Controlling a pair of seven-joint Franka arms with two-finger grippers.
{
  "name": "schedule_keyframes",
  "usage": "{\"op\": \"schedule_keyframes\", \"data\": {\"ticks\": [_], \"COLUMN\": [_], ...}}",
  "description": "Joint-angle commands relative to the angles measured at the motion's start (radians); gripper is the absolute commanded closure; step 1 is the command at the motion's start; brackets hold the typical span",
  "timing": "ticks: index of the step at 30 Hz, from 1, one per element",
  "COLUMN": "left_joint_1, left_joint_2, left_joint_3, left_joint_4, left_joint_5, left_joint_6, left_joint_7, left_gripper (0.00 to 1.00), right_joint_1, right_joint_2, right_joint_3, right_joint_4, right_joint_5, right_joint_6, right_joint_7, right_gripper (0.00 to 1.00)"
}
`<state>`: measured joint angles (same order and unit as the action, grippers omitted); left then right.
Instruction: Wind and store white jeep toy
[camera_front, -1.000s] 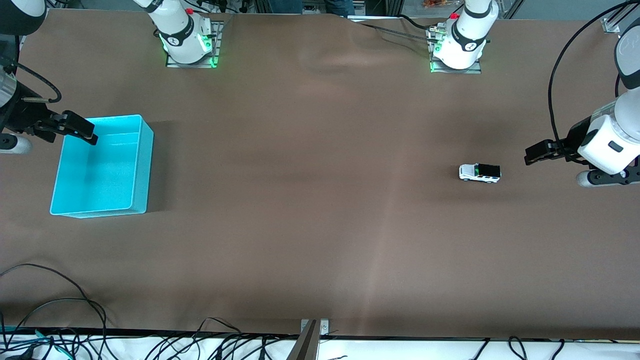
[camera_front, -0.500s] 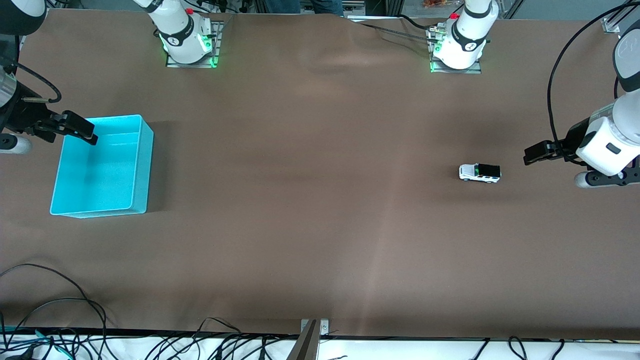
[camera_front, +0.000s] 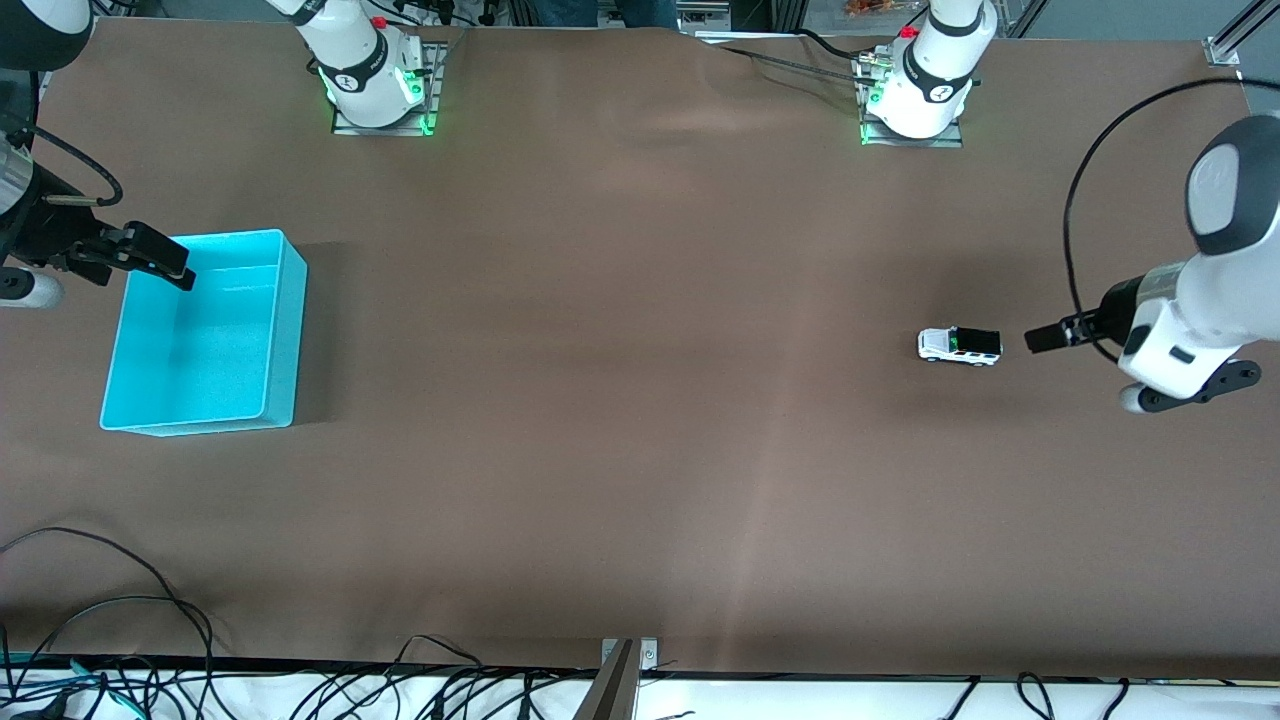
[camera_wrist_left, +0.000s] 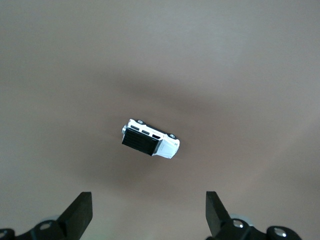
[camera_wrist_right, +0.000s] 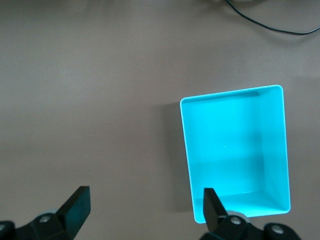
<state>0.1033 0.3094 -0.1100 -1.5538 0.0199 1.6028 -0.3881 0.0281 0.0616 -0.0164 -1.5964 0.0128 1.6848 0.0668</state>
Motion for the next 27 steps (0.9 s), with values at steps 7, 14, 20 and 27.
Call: {"op": "schedule_keyframes", "data": {"ticks": [7, 14, 20, 27], "left_joint_1": [-0.007, -0.008, 0.006, 0.039], "left_joint_2": [0.050, 0.043, 0.039, 0.037], "left_joint_3": [-0.005, -0.025, -0.027, -0.023], "left_joint_4": [-0.064, -0.222, -0.311, -0.437], "left_joint_5": [0.031, 0.120, 0.129, 0.129], "left_joint_6": [0.031, 0.192, 0.304, 0.497], "left_joint_7": [-0.382, -0.711, -0.876, -1.063], "left_gripper": [0.00, 0.00, 0.00, 0.00], "right_joint_1": [-0.004, -0.004, -0.004, -0.004], "right_joint_2": [0.014, 0.012, 0.014, 0.012], "right_joint_3": [0.003, 0.003, 0.003, 0.003], "right_joint_4": [0.027, 0.027, 0.027, 0.027], "right_joint_5": [0.009, 0.009, 0.009, 0.009], "right_joint_6": [-0.002, -0.002, -0.002, -0.002], "right_joint_7": [0.005, 0.005, 0.005, 0.005], "right_gripper": [0.00, 0.00, 0.00, 0.00]}}
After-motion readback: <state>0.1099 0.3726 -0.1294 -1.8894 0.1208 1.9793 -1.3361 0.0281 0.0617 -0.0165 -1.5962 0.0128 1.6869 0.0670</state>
